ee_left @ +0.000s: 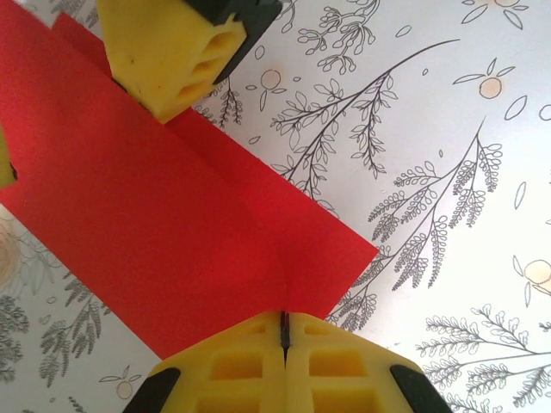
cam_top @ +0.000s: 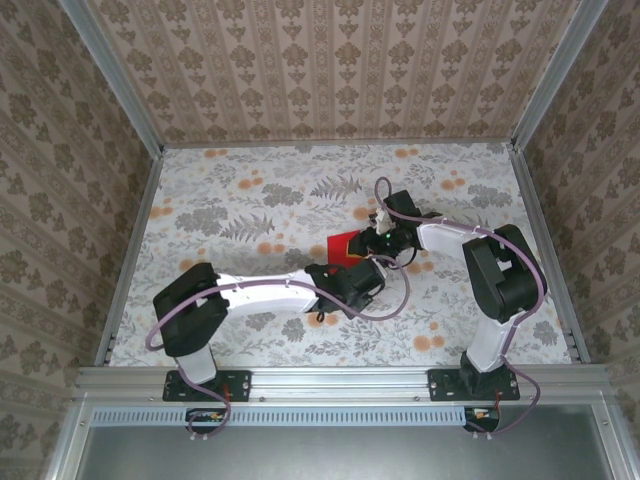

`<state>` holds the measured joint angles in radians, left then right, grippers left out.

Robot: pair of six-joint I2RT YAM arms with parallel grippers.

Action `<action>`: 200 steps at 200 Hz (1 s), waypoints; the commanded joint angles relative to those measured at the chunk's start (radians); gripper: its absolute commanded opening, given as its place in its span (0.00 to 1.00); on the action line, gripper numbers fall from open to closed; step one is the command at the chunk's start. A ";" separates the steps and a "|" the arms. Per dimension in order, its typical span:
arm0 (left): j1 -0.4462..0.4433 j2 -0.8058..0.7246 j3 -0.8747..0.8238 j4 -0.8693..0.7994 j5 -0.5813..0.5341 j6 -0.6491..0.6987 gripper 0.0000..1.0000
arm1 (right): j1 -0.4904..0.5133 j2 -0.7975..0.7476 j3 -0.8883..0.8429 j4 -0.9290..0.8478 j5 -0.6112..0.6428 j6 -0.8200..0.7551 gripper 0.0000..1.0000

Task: Fold a paper plane with a square sheet of paper (fold left side to right side)
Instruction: Fold the triangle a second time at the center of the table.

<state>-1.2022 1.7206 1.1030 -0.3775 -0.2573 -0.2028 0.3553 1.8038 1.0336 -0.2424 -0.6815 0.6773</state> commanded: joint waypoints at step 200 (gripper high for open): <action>0.351 -0.186 -0.293 0.341 0.629 -0.257 0.00 | 0.189 -0.341 -0.409 0.178 0.235 0.056 0.12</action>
<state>-0.8619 1.5505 0.8165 -0.0425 0.3473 -0.4412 0.5175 1.4071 0.6147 -0.1272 -0.4774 0.7094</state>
